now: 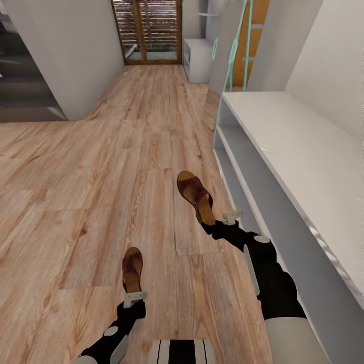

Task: Pick up the two gym shoes and the two sandals from the corridor floor and place them onto the hallstand (shoe rack) in the corridor, making sure they are on the rack and not on the floor. Arrange them so the two gym shoes are next to each other and the two sandals are next to each other.

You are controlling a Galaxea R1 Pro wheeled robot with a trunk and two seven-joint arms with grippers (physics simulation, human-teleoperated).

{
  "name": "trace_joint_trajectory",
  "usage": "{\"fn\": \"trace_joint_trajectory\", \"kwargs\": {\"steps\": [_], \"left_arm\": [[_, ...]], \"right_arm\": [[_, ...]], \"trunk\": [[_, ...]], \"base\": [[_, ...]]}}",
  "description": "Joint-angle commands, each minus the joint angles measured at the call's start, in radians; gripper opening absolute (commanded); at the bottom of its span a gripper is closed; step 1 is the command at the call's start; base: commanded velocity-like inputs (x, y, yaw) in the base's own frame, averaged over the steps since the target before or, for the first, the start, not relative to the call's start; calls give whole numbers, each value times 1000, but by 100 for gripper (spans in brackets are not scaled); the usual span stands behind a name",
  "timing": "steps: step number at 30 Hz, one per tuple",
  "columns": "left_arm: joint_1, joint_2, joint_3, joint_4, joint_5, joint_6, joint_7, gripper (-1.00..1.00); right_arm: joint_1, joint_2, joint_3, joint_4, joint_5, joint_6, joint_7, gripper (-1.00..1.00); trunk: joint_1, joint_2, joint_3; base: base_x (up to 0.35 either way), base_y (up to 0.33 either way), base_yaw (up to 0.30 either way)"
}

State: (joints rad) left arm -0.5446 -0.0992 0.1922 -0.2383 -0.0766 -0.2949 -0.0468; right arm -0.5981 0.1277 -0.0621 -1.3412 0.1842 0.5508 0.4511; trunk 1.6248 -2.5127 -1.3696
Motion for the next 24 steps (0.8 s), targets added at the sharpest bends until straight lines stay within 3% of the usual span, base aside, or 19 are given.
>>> {"fn": "trace_joint_trajectory", "kwargs": {"steps": [1, 18, 22, 24], "left_arm": [[0, -1, 9, 1, -10, -3, -3, -100], [0, -1, 9, 1, -11, -3, 4, -100], [0, -1, 11, 1, -11, -3, 5, -100], [0, 0, 11, 1, -11, -3, 5, -100]], "right_arm": [[0, 1, -3, -1, 9, 5, 8, -100], [2, 3, 2, 18, 9, 0, 10, -100], [7, 7, 69, 89, 10, -56, 7, -100], [8, 9, 121, 161, 11, -131, 4, -100]], "trunk": [[-1, 0, 5], [-8, 4, 97], [-10, 5, 119], [-11, 5, 130]], "base": [[0, 0, 0], [0, 0, 0], [0, 0, 0], [0, 0, 0]]}}
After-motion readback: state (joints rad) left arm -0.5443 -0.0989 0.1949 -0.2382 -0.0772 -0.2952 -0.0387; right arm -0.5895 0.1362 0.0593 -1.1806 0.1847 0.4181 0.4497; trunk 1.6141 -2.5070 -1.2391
